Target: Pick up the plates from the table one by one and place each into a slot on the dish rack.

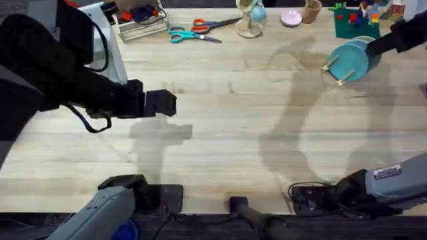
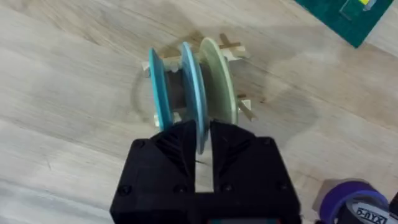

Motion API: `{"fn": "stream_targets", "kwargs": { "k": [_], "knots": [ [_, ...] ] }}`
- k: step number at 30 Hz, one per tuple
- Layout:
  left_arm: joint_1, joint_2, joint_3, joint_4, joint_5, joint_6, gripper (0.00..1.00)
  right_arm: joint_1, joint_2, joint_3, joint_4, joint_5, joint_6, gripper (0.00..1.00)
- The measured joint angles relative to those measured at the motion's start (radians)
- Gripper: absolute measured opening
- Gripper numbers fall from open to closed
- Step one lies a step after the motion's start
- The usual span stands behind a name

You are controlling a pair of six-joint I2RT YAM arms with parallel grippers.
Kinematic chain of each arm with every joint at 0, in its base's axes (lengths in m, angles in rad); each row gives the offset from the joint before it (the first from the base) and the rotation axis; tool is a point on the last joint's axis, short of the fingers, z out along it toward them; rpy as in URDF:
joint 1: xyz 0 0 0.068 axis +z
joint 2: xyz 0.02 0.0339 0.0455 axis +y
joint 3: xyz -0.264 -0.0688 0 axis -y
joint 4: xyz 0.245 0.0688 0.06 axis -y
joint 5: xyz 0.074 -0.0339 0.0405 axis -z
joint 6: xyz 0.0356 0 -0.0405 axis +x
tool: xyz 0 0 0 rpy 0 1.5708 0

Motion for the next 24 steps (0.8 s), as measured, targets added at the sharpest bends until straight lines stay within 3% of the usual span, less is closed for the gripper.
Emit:
{"fn": "stream_targets", "kwargs": {
  "k": [24],
  "knots": [
    [0.000, 0.000, 0.000, 0.000, 0.000, 0.000, 0.993, 0.000, -0.025, 0.000, 0.002, 0.005, 0.008, 0.161]
  ]
}}
